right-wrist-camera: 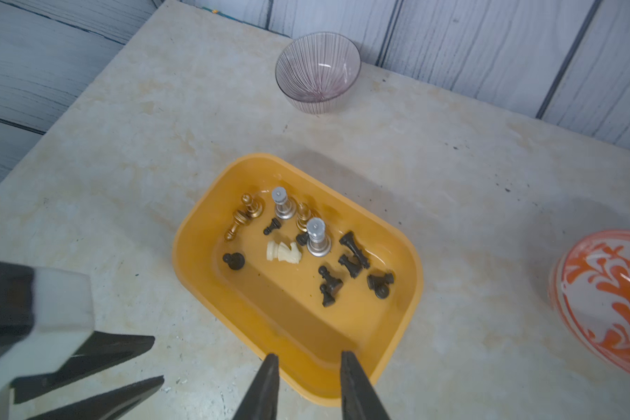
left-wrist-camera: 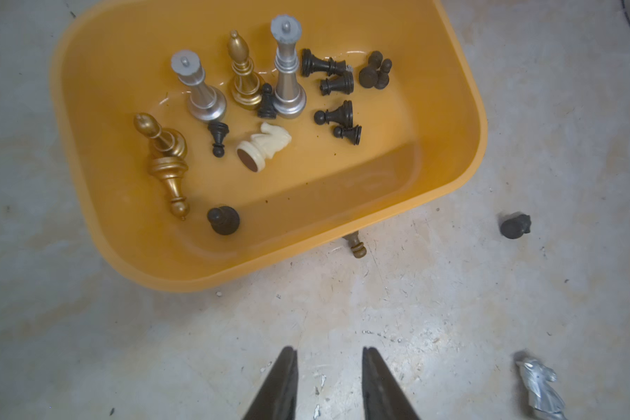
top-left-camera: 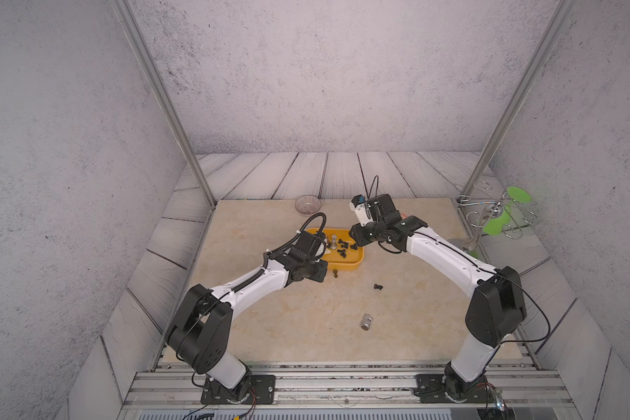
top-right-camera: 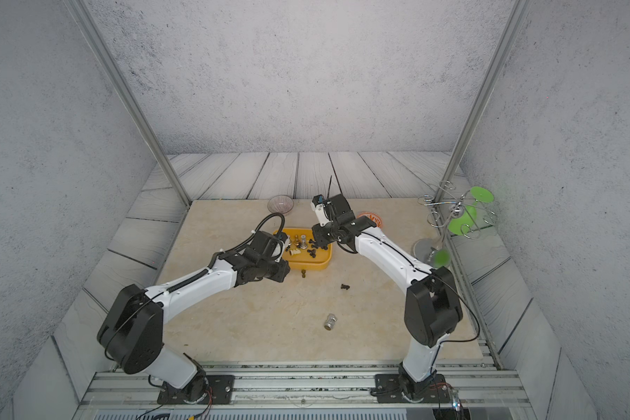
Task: Put the chess pieces into the storage box
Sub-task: Place the chess piece in the storage box, then pick up the chess piece at the center of the board.
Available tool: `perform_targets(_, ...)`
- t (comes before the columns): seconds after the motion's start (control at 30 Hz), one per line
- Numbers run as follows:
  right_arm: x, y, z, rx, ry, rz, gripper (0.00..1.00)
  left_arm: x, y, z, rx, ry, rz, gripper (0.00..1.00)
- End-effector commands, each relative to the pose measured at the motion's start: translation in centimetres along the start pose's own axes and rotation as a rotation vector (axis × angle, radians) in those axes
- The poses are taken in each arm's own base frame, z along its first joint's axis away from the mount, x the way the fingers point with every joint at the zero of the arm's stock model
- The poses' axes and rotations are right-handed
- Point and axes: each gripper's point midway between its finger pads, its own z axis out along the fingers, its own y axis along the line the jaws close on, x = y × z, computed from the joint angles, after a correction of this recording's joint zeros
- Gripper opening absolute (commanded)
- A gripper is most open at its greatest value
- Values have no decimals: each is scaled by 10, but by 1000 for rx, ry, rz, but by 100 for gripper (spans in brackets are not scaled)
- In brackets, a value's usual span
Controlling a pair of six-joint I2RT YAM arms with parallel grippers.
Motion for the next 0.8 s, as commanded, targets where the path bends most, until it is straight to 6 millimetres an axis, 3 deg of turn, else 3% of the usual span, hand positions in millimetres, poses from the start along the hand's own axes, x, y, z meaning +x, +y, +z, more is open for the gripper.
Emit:
perform_targets(0.0,16,-21,-13,45,-5,75,31,-8,3,13,-85,-86,29,34)
perform_targets(0.13,36,-40,-20,77,-1,119,31,-6,-9,23,-116,-171,121,34)
perform_targets(0.3,55,-61,-25,116,9,167,31,5,-9,41,-119,-149,105,34)
perform_targets(0.77,75,-93,-42,179,-34,205,32,2,-12,65,-129,-120,101,34)
